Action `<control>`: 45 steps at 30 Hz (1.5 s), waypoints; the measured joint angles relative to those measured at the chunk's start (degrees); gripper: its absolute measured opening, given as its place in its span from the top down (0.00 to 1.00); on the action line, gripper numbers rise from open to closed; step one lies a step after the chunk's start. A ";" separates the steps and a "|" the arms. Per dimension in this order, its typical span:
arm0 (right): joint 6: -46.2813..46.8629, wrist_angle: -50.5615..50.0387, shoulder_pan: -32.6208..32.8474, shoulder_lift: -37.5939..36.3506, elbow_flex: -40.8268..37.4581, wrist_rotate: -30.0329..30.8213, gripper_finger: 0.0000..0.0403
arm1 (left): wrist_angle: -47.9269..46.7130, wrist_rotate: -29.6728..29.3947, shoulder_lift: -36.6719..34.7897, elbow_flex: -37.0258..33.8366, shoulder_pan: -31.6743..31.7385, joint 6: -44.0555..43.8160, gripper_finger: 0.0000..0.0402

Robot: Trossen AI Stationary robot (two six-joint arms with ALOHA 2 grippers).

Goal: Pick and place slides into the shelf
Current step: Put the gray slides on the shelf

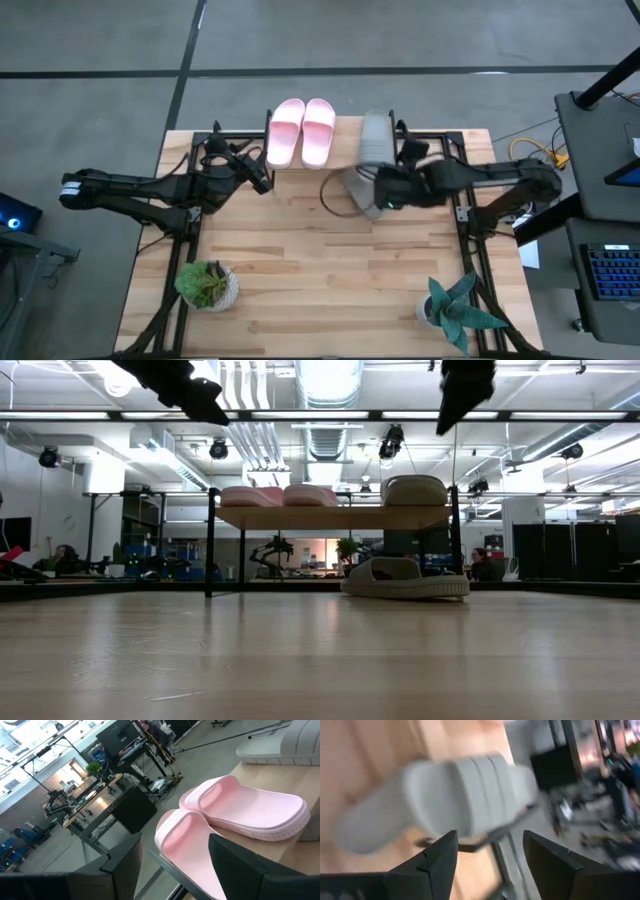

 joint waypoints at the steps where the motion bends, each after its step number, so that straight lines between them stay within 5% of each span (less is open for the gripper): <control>1: 0.69 1.32 1.80 -1.23 -0.76 -0.26 0.47 | -0.03 0.03 0.12 -0.01 0.00 0.00 0.47; 9: 1.38 15.71 14.63 -8.58 -11.76 -6.16 0.47 | -0.07 0.12 0.65 -0.05 0.00 -0.03 0.47; 18: -4.28 26.37 17.90 -7.26 -25.18 -17.56 0.47 | -0.12 0.09 0.59 -0.05 0.02 -0.73 0.47; 30: -14.38 44.86 17.17 0.47 -37.30 -11.86 0.47 | 0.01 -0.01 0.94 -0.08 0.05 -1.36 0.47; 45: -14.71 46.71 9.17 9.75 -39.08 -9.33 0.47 | -0.01 0.05 0.94 -0.08 0.04 -1.34 0.47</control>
